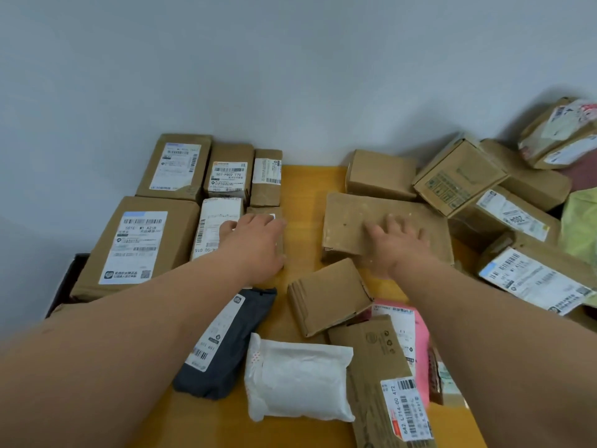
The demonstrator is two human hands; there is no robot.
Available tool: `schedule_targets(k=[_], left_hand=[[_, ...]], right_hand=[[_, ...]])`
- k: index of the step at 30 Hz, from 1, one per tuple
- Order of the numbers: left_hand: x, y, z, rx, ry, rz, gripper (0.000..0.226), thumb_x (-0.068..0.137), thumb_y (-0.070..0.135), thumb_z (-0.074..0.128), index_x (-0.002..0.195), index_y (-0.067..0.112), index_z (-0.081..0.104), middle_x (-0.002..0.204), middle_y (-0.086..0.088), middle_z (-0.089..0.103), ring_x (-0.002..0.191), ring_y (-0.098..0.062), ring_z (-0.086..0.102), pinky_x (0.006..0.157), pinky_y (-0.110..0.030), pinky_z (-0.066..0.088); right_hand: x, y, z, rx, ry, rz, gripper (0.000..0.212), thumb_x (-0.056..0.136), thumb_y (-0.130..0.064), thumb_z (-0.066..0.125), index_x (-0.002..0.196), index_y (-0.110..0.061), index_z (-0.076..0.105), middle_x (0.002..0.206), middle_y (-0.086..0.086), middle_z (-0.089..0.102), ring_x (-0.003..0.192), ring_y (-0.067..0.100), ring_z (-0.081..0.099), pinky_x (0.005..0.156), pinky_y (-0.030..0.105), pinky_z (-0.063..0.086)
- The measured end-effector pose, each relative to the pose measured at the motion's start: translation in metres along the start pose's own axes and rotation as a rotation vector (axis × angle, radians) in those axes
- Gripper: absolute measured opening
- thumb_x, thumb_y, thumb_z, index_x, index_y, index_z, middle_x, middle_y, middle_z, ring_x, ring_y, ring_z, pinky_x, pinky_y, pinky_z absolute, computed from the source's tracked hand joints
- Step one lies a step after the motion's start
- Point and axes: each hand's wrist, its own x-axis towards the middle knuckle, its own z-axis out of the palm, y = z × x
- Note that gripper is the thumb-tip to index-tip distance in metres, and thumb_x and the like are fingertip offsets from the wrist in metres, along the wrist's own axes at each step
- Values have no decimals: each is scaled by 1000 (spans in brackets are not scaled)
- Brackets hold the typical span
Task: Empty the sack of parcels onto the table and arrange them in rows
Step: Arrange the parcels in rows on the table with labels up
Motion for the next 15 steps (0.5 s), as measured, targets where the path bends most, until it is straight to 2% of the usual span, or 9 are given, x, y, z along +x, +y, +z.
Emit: schedule_targets(k=[3, 5, 7, 9, 11, 13, 15], left_hand=[[20, 19, -1, -9, -51, 3, 69, 96, 47, 51, 156, 34, 19, 160, 1, 28, 148, -26, 19, 118, -53, 12], [32, 33, 0, -31, -82, -3, 63, 96, 48, 49, 153, 32, 27, 153, -2, 39, 144, -28, 28, 115, -53, 18], [43, 44, 0, -42, -95, -36, 55, 96, 49, 48, 145, 27, 36, 142, -3, 48, 136, -28, 36, 110, -53, 25], [52, 50, 0, -17, -89, -83, 55, 95, 52, 48, 141, 24, 39, 139, -5, 48, 133, -28, 40, 108, -53, 28], [60, 52, -1, -5, -90, -121, 61, 94, 54, 49, 145, 23, 36, 143, -7, 45, 135, -30, 38, 110, -54, 28], [65, 56, -2, -8, -126, -148, 67, 94, 53, 50, 150, 24, 28, 149, -10, 39, 140, -32, 32, 113, -55, 25], [68, 61, -2, -39, -185, -172, 72, 94, 51, 52, 154, 26, 21, 152, -12, 36, 142, -34, 29, 115, -56, 22]], right_hand=[[9, 1, 6, 88, 100, -81, 77, 86, -47, 64, 150, -38, 22, 156, 5, 29, 146, 33, 23, 121, 57, 9], [14, 0, 2, 146, 167, -195, 71, 88, -51, 59, 149, -36, 27, 153, -1, 37, 144, 28, 28, 121, 52, 12], [20, 4, -5, 165, 202, -272, 74, 86, -56, 56, 151, -35, 25, 152, -3, 37, 143, 25, 29, 120, 49, 16], [27, 15, -10, 154, 173, -260, 87, 79, -66, 57, 151, -39, 18, 156, -1, 29, 146, 27, 21, 121, 51, 14], [35, 28, -7, 105, 75, -237, 99, 72, -72, 60, 152, -44, 8, 163, 1, 10, 150, 30, 5, 121, 57, 5], [41, 35, -4, 53, 18, -246, 105, 71, -71, 64, 151, -47, 1, 165, 1, -6, 151, 31, -8, 121, 60, 2], [44, 36, -4, 56, 9, -247, 103, 74, -65, 67, 151, -49, 1, 165, 2, -12, 151, 34, -12, 120, 61, 2]])
